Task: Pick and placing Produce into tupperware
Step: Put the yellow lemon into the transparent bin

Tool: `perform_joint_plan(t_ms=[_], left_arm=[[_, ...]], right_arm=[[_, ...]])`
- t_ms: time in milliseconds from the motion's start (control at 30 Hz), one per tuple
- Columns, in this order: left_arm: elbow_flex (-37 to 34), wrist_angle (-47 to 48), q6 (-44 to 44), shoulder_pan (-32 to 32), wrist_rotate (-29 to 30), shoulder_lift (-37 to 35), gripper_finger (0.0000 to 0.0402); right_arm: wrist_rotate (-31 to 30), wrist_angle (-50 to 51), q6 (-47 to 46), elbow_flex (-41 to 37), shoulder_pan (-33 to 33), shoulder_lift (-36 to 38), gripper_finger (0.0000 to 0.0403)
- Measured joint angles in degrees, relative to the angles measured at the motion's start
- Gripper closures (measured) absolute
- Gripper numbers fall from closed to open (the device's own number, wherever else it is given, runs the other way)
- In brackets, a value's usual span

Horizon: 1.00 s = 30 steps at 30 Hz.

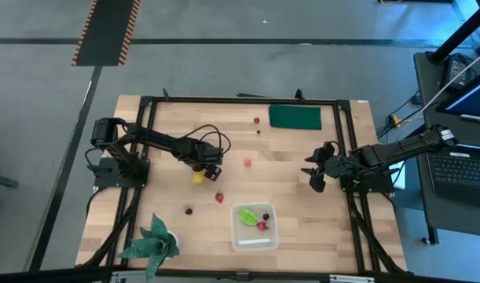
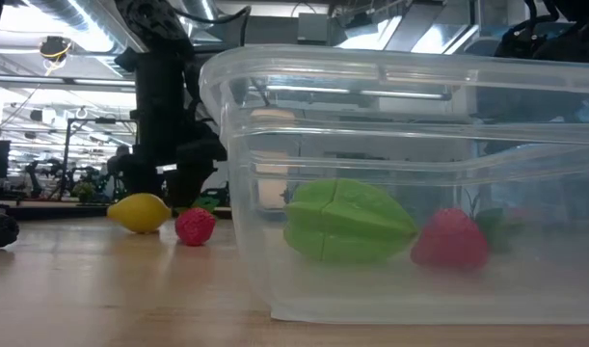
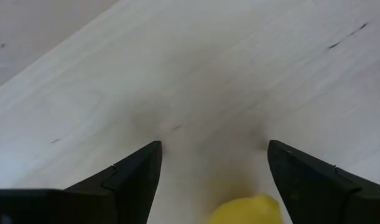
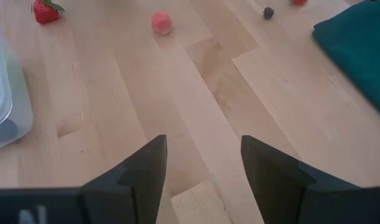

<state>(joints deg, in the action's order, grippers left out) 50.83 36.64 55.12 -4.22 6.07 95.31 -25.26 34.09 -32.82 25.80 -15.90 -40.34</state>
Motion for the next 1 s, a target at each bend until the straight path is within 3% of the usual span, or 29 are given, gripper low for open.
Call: perform_joint_plan(t_ms=[133,400,1000], left_arm=[[0.00,0.00,-0.36,0.91,-0.14,0.00,0.0115],[0.03,-0.20,-1.55,3.82,-5.93,-0.02,0.0116],[0.04,-0.35,5.78,7.62,-7.02,-0.04,0.0116]], right_arm=[[0.00,0.00,-0.07,0.00,0.00,0.00,0.0195],[0.00,-0.01,-0.11,0.00,-0.01,-0.01,0.0195],[1.57,-0.40,-0.13,0.00,-0.02,0.00,0.0195]])
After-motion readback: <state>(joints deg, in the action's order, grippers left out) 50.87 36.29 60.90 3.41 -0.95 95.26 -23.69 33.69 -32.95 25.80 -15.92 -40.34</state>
